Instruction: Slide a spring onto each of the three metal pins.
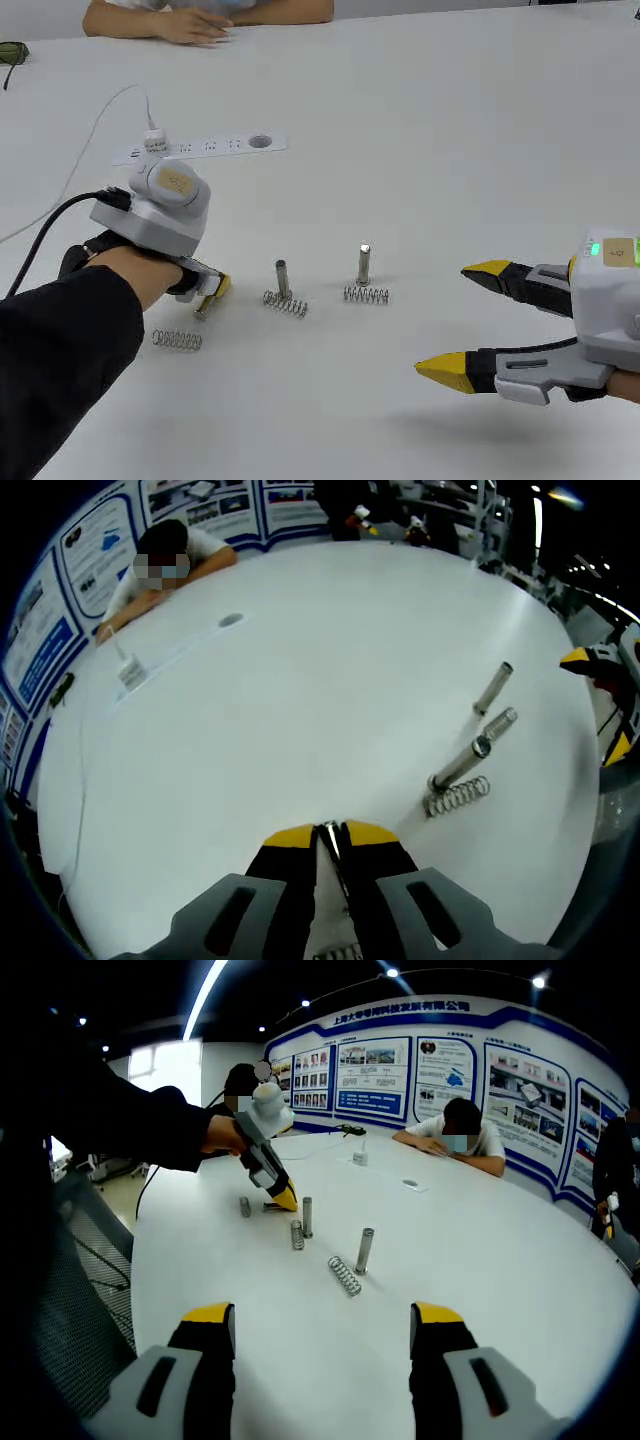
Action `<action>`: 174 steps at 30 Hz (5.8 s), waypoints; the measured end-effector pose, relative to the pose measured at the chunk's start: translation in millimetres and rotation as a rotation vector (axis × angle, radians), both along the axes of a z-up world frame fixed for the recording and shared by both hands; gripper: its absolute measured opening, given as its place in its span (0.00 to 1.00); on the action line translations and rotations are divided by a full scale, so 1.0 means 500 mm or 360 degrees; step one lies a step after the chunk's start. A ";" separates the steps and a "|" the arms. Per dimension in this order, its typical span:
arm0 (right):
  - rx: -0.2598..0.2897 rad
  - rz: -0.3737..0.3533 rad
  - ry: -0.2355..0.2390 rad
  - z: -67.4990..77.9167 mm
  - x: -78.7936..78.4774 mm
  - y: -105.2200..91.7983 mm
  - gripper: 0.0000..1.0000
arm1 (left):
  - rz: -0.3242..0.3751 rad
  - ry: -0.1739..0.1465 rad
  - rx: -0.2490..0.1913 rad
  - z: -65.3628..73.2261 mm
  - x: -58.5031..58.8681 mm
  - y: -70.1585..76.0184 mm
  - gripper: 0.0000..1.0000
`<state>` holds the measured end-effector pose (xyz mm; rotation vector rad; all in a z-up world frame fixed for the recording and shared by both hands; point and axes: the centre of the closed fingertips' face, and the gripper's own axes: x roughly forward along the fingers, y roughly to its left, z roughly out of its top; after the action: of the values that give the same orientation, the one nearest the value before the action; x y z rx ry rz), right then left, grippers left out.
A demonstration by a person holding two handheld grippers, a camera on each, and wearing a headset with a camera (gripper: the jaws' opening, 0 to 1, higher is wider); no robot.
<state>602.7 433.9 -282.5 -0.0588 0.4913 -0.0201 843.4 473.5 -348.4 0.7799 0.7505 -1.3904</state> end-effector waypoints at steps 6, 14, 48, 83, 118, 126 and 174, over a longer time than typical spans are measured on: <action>0.0000 0.0002 -0.0007 0.003 0.001 0.001 0.72 | -0.0036 -0.0062 0.0049 0.000 -0.002 0.000 0.10; 0.0000 0.0001 -0.0008 0.002 0.001 0.000 0.72 | -0.0014 -0.0070 0.0059 0.001 0.000 0.001 0.08; -0.0022 0.0039 0.0001 0.009 0.008 0.015 0.72 | 0.0132 0.0015 -0.0205 0.083 0.018 0.046 0.07; -0.0055 0.0081 0.0023 0.017 0.014 0.034 0.72 | 0.0124 -0.0019 -0.0776 0.101 0.008 0.091 0.08; -0.0062 0.0094 0.0043 0.021 0.020 0.033 0.70 | 0.0121 0.0055 -0.0964 0.147 0.018 0.153 0.35; -0.0085 0.0106 0.0057 0.022 0.030 0.015 0.62 | 0.0058 0.0091 -0.1008 0.158 0.000 0.176 0.43; -0.0026 0.0279 0.0256 -0.113 0.140 -0.064 0.18 | -0.0311 0.0274 -0.0899 0.123 -0.180 0.152 0.37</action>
<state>672.5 402.1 -339.2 -0.1202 0.6455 0.1537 753.5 549.7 -286.9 0.2959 0.3794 -1.7537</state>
